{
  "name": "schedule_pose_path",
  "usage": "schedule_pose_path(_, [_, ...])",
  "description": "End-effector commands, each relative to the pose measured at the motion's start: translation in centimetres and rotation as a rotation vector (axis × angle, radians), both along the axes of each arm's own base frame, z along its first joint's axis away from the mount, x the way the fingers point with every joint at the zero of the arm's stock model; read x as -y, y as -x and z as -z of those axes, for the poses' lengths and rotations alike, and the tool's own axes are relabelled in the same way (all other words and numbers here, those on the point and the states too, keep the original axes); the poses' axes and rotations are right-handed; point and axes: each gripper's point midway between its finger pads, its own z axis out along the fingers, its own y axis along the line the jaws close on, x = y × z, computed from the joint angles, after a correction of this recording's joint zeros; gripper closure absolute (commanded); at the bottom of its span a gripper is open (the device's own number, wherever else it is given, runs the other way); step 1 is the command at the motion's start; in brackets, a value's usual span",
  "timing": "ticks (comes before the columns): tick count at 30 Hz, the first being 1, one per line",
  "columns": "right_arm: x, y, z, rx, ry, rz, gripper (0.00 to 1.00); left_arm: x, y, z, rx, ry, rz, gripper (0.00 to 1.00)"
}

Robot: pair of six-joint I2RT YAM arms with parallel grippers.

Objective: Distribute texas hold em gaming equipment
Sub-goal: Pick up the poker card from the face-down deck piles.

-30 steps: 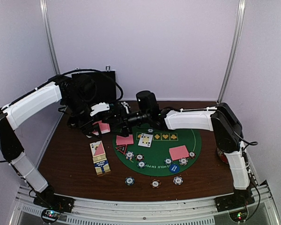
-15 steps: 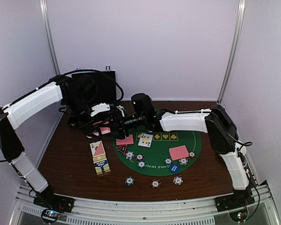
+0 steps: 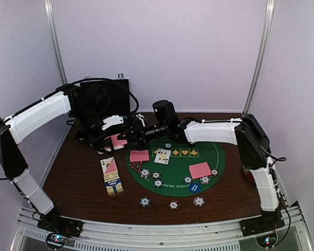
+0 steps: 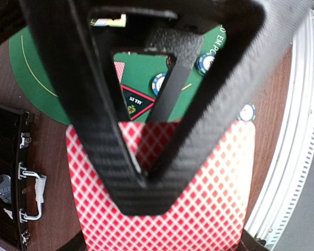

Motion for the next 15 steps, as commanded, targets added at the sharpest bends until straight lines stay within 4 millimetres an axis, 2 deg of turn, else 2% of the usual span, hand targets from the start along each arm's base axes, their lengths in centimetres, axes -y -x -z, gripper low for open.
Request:
schedule_pose_path(1, [1.5,-0.2,-2.5,0.026,-0.020,0.021,0.51,0.3,-0.4,-1.3,0.030,0.026,0.009,0.93])
schedule_pose_path(10, [2.1,0.4,-6.3,0.037,-0.116,0.038,0.61,0.1,-0.6,-0.9,0.027,0.009,0.000,0.93])
schedule_pose_path(15, [2.0,0.8,-6.2,0.024,-0.122,0.032,0.68,0.1,-0.7,-0.8,0.027,0.004,-0.001,0.93])
